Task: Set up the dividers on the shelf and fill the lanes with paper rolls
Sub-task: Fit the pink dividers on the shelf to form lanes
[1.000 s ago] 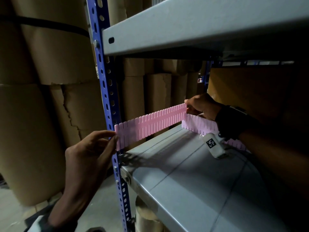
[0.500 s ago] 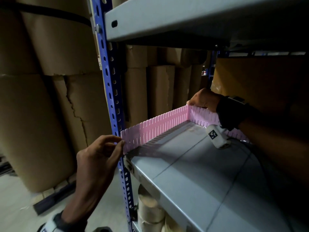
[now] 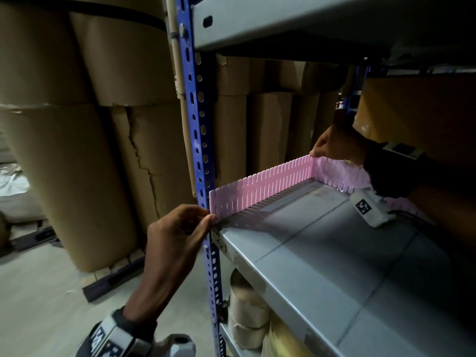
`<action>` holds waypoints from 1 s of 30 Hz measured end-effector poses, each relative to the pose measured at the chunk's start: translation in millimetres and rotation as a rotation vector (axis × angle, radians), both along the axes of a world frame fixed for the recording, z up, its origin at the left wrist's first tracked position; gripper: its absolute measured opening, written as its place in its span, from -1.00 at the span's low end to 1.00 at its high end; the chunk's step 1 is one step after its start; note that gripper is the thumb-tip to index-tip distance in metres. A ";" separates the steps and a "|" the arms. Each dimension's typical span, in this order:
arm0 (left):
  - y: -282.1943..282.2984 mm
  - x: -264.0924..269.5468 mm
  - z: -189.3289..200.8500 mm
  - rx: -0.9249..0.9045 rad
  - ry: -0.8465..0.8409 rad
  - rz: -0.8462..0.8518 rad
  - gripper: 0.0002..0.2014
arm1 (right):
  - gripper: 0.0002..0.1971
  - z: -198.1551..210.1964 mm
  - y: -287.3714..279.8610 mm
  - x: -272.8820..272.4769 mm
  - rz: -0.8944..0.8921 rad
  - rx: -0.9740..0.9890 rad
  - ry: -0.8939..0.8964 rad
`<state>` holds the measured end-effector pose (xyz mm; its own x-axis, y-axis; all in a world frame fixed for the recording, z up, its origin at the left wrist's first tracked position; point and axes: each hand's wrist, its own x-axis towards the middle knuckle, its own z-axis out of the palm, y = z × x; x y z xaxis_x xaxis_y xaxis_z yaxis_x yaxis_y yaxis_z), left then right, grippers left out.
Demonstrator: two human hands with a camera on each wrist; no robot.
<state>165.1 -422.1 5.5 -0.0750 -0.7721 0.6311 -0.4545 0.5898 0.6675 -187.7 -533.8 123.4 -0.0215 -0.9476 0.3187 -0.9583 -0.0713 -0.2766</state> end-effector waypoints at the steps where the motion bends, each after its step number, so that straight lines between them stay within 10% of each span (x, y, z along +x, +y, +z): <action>1: -2.6 0.3 -2.1 -0.007 0.009 -0.005 -0.80 | -0.73 -2.2 0.4 1.6 0.030 -0.048 0.046; 23: -14.3 2.6 -9.6 0.026 0.072 0.028 -0.82 | -0.80 -4.7 -6.0 -5.1 0.112 -0.115 0.012; 30: -16.3 7.5 -2.4 -0.163 -0.024 -0.006 -0.36 | -0.78 1.3 3.0 5.7 0.181 0.039 -0.042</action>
